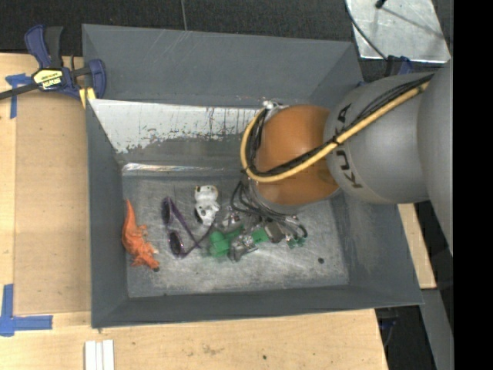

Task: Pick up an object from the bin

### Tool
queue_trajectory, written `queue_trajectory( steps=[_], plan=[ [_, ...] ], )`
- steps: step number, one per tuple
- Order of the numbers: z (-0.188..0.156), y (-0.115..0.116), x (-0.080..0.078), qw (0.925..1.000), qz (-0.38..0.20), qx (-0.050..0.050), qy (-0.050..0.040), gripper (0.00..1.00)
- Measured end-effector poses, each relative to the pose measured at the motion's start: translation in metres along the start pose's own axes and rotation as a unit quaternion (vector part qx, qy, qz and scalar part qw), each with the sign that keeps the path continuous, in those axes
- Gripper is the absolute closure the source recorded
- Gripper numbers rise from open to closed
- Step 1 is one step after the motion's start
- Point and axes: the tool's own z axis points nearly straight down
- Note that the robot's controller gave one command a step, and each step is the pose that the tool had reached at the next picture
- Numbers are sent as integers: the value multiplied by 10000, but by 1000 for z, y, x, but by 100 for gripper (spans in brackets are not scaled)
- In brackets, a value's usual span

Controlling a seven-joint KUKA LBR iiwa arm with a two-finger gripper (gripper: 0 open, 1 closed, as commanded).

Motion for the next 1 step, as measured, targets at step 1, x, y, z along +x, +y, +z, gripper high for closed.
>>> queue_trajectory(
  steps=[1],
  plan=[
    [-62, -7, -18, 9999, -106, 5, -25, 100]
  ],
)
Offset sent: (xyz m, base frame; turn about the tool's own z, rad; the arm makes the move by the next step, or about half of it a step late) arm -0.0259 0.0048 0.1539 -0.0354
